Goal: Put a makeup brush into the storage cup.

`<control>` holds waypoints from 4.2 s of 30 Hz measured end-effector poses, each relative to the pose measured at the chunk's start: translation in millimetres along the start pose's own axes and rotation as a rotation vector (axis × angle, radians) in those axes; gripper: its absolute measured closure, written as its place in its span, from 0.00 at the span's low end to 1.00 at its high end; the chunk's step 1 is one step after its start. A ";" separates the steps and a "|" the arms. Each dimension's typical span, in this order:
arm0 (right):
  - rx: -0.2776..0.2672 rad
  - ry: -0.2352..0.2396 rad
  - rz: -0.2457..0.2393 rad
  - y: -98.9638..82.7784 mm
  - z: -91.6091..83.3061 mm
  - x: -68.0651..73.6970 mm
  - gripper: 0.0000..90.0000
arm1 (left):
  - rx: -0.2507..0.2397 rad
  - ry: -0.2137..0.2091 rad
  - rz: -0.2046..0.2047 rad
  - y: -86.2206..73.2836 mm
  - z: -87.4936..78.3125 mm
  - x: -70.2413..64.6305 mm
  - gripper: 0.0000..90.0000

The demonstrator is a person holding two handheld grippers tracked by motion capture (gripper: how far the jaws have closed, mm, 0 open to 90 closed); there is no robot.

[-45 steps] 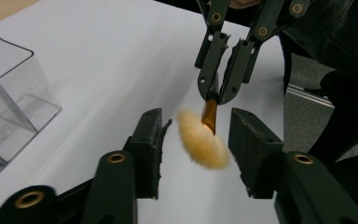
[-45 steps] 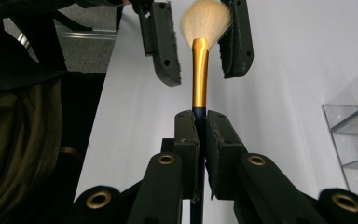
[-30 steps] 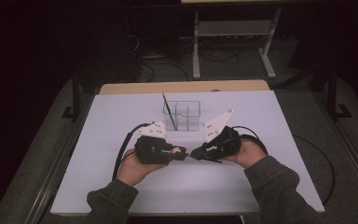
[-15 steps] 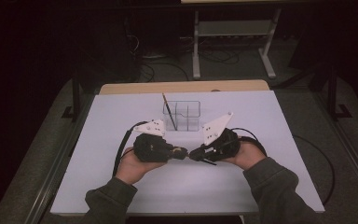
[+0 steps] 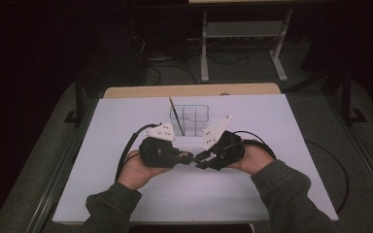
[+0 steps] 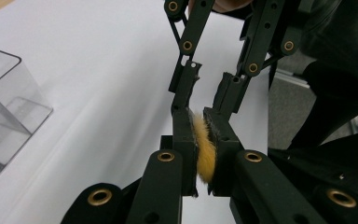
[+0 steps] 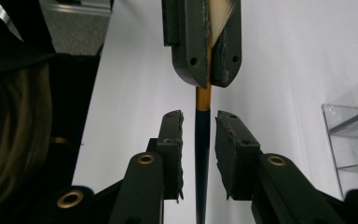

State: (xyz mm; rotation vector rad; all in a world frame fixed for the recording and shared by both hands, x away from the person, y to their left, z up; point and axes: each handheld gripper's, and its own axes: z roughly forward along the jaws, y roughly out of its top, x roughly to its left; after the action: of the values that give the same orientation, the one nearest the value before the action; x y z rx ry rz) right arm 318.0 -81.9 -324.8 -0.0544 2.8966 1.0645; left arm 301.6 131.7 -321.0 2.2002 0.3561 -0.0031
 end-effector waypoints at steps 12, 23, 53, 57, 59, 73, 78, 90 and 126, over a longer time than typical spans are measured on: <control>0.033 0.011 -0.002 3.5 9.2 -1.0 0.91 | 0.023 -0.009 0.007 2.2 2.2 -0.5 0.93; 0.001 0.042 0.033 -6.5 12.7 -6.1 0.92 | 0.004 0.025 -0.043 -10.1 -8.7 4.7 0.78; -0.061 0.044 0.209 -34.5 -3.6 -47.9 0.92 | -0.065 0.168 -0.181 -89.2 -35.5 17.6 0.64; -0.065 0.037 0.221 -34.2 -6.0 -53.5 0.92 | -0.071 0.184 -0.197 -99.9 -40.0 18.0 0.63; -0.063 0.034 0.226 -33.4 -7.2 -56.1 0.92 | -0.078 0.190 -0.211 -104.6 -40.9 17.6 0.62; -0.080 0.009 0.257 -25.6 -13.9 -77.5 0.92 | -0.070 0.224 -0.224 -119.1 -49.8 15.2 0.61; -0.087 -0.004 0.260 -23.2 -17.0 -87.9 0.92 | -0.068 0.233 -0.210 -120.8 -52.8 15.7 0.60; -0.085 -0.043 0.268 -14.1 -31.6 -106.7 0.92 | -0.090 0.239 -0.218 -122.6 -57.0 16.7 0.59; -0.142 -0.164 0.336 30.9 -36.6 -173.9 0.92 | -0.099 0.238 -0.222 -126.0 -63.6 20.3 0.56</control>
State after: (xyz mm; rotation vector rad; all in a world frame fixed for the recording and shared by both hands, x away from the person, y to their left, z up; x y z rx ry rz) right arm 488.5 -79.6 -265.9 0.5062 2.7366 1.2531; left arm 281.0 258.4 -383.1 2.0568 0.7173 0.1523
